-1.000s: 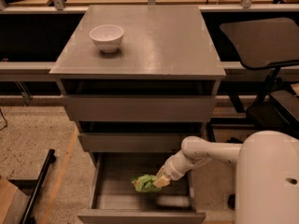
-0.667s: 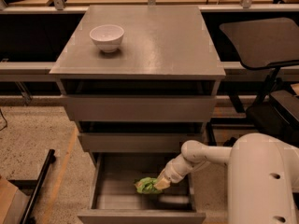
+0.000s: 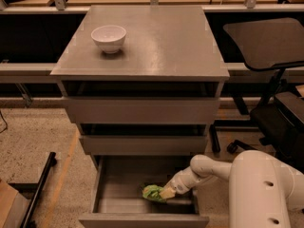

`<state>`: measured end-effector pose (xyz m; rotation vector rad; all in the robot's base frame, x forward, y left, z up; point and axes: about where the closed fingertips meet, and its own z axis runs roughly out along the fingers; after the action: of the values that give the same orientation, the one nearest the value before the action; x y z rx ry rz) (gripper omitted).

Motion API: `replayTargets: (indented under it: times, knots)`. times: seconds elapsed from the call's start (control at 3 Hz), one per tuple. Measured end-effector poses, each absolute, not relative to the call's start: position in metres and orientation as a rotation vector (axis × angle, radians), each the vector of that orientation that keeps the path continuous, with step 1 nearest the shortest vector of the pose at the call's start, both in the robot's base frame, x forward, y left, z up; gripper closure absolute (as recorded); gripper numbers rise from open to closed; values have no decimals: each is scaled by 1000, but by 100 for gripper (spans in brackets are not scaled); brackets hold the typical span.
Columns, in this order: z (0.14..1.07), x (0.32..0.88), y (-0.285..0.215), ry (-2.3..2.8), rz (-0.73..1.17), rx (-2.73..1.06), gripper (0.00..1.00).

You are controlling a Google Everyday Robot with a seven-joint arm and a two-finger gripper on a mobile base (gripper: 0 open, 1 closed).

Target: Place green rice chip bag into bottom drawer

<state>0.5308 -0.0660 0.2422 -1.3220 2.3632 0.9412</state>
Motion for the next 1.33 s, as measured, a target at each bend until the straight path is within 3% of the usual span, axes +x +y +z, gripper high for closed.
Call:
replayTargets:
  times: [1.0,1.33]
  knots:
    - [238,519,-54,2332,946,-1297,7]
    - [238,509,-49,2332,962,-1312,0]
